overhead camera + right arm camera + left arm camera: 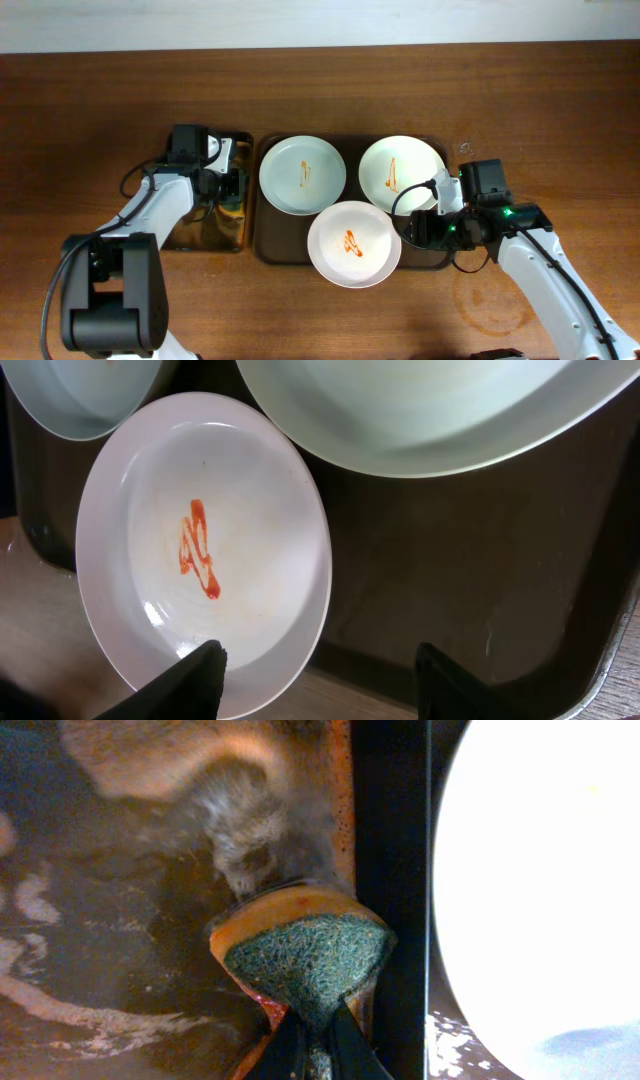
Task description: Clean dirty plates on tray and stack at the side
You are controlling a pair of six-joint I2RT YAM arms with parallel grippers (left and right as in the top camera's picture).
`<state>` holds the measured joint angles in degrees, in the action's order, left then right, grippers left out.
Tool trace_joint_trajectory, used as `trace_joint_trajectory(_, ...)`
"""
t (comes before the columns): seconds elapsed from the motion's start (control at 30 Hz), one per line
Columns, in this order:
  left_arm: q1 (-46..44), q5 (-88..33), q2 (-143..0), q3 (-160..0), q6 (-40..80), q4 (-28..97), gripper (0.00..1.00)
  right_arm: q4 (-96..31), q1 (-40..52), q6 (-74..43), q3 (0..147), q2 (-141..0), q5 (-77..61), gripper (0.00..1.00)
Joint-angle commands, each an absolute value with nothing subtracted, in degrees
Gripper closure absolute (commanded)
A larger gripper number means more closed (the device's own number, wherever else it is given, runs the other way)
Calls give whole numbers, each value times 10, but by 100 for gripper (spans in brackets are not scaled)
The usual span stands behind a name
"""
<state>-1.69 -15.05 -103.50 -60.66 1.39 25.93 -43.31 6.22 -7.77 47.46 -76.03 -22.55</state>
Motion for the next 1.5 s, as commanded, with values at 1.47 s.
trace_joint_trajectory(1.47,-334,-209,-942,-630,382,226,100,-419,67,-95,478,-904,-293,55)
